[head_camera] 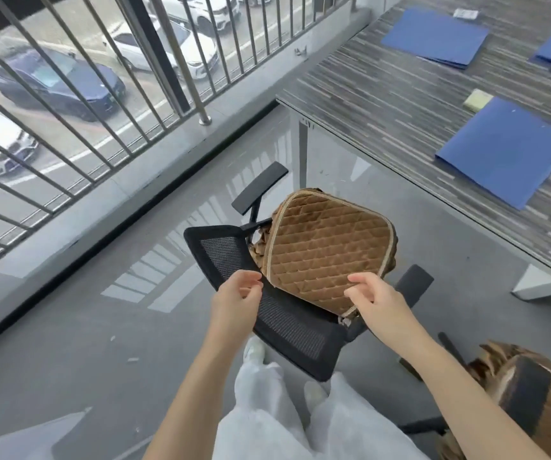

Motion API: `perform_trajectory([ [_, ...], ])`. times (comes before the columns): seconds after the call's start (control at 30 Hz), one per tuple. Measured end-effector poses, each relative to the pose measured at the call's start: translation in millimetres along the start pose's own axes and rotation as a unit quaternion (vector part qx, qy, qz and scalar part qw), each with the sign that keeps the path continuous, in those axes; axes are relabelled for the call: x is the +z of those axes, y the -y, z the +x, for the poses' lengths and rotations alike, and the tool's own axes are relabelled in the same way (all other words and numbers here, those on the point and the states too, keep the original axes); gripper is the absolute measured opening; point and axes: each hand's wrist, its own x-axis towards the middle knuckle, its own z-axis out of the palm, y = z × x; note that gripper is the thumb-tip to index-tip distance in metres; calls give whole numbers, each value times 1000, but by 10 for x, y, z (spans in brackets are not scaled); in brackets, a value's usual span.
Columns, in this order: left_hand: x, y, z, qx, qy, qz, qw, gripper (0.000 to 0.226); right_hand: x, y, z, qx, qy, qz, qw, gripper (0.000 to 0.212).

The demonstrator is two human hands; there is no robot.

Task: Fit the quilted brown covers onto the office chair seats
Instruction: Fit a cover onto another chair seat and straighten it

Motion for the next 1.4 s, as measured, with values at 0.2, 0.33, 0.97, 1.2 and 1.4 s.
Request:
perform_trajectory([
  [0.2, 62, -118, 1169, -38, 76, 46, 995, 24, 173, 136, 625, 110, -42, 34, 993, 36],
  [0.33, 200, -23, 1955, -88, 162, 75, 980, 21, 334, 147, 1019, 208, -84, 89, 970, 34],
  [0.97, 1446, 1188, 3831, -314, 231, 158, 907, 11, 1023, -1385, 2521, 450, -121, 229, 855, 48],
  [1.2, 1924, 1539, 3999, -336, 204, 186, 900, 40, 1034, -2209, 3145, 471, -219, 179, 836, 69],
  [1.4, 2127, 1888, 4157, -343, 168, 161, 910, 59, 1036, -2614, 3480, 479, -232, 177, 828, 86],
])
